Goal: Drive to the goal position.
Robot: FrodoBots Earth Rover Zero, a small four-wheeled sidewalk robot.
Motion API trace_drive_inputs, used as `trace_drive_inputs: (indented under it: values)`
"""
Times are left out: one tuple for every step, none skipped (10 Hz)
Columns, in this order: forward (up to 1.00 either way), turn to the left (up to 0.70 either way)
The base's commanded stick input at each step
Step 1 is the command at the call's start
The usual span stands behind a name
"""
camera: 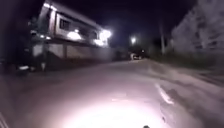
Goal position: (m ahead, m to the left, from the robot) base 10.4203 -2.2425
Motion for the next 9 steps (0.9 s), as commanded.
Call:
trace_drive_inputs:
  values:
    - [0.7, -0.2]
    - [0.7, 0.0]
    - [0.7, 0.0]
    - [0.7, 0.0]
    - [0.7, 0.0]
    - [0.7, 0.0]
    - [0.7, 0.0]
    - [0.7, 0.0]
    - [0.7, 0.0]
